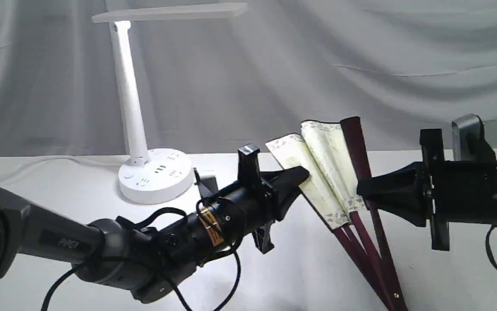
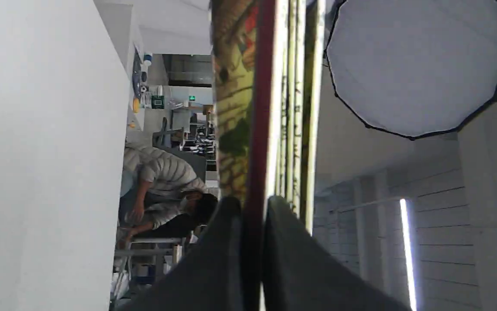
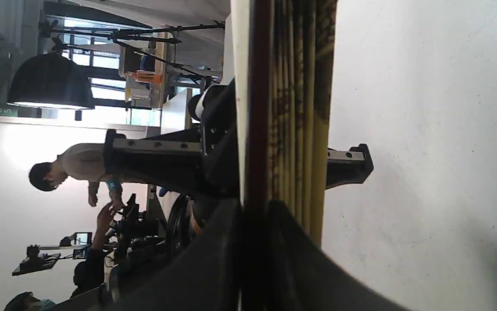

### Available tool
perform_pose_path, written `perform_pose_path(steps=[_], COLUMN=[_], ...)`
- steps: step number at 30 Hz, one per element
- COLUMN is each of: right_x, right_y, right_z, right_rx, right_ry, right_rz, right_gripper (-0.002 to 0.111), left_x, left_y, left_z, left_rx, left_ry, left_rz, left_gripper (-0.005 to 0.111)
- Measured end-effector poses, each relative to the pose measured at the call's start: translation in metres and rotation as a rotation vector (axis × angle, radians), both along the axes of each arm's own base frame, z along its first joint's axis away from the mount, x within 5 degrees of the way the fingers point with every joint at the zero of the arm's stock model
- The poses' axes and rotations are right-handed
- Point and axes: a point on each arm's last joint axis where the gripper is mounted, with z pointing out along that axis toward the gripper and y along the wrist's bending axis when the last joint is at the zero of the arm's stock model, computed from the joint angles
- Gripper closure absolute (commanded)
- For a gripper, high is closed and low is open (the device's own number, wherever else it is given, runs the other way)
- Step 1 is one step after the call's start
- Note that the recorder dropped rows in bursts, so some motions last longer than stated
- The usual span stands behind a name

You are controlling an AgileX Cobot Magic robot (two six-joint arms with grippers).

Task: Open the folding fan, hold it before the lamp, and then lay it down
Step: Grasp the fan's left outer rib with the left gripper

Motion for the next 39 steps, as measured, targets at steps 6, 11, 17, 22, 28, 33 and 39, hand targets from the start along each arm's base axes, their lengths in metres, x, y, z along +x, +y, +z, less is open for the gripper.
perform_pose_path(steps=[6, 11, 17, 22, 28, 33, 39], right_x=[0.001, 0.004, 0.010, 0.015, 0.015, 0.015, 0.015], right_y=[0.000, -0.001, -0.003, -0.005, -0.006, -0.006, -0.006], right_z=[0.002, -0.003, -0.021, -0.023, -0.022, -0.022, -0.022], right_rx=[0.019, 0.035, 0.066, 0.093, 0.098, 0.098, 0.097], right_ry=[-0.004, 0.006, 0.035, 0.020, 0.013, 0.010, 0.009], right_rz=[-0.013, -0.028, -0.055, -0.098, -0.107, -0.108, -0.107], right_gripper=[0.092, 0.081, 0.082, 0.082, 0.082, 0.086, 0.104], left_x=[0.000, -0.001, -0.003, -0.004, -0.004, -0.004, -0.005], left_y=[0.000, 0.000, -0.001, 0.001, 0.003, 0.002, 0.002], left_z=[-0.001, 0.002, 0.000, 0.000, -0.001, -0.002, -0.003], left_rx=[-0.041, -0.084, -0.066, -0.053, -0.036, -0.032, -0.035], left_ry=[0.041, 0.036, 0.040, 0.034, 0.031, 0.036, 0.047], left_rz=[-0.001, -0.017, -0.053, -0.087, -0.106, -0.117, -0.122], left_gripper=[0.107, 0.107, 0.107, 0.107, 0.107, 0.107, 0.107])
